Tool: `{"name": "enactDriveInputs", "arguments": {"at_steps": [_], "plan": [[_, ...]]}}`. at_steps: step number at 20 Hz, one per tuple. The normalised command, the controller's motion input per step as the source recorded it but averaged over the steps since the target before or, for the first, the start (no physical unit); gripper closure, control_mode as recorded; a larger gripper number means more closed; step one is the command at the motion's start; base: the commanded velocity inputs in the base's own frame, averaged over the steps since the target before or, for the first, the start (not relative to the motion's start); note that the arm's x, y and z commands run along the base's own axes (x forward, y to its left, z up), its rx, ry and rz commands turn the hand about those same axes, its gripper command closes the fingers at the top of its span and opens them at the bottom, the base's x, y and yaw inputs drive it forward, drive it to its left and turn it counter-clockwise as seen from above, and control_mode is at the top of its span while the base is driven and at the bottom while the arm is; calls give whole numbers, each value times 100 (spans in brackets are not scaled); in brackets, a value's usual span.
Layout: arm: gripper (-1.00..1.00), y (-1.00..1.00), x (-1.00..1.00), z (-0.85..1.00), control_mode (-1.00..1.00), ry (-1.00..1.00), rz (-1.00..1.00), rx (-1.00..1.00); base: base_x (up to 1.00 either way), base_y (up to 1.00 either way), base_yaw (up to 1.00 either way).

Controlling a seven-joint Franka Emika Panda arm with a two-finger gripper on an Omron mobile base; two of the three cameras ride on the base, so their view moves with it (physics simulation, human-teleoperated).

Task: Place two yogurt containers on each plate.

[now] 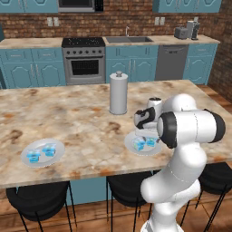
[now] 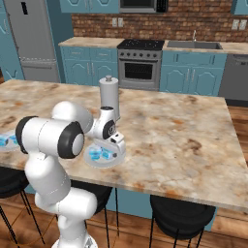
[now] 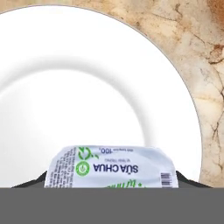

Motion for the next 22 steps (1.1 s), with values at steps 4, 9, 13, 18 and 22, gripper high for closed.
{"name": "enactDriveInputs", "arguments": {"at_steps": [4,9,13,18,22], "plan": [[-100,0,0,1,-100,0,0,0,0,0,0],[-100,0,-4,20,-100,0,0,0,0,0,0],[-100,-5,-16,49,-100,-1,0,2,0,0,0],[-100,-7,-22,58,-100,-4,-1,3,0,0,0],[-100,0,-78,57,-100,-14,0,15,0,0,0]]}}
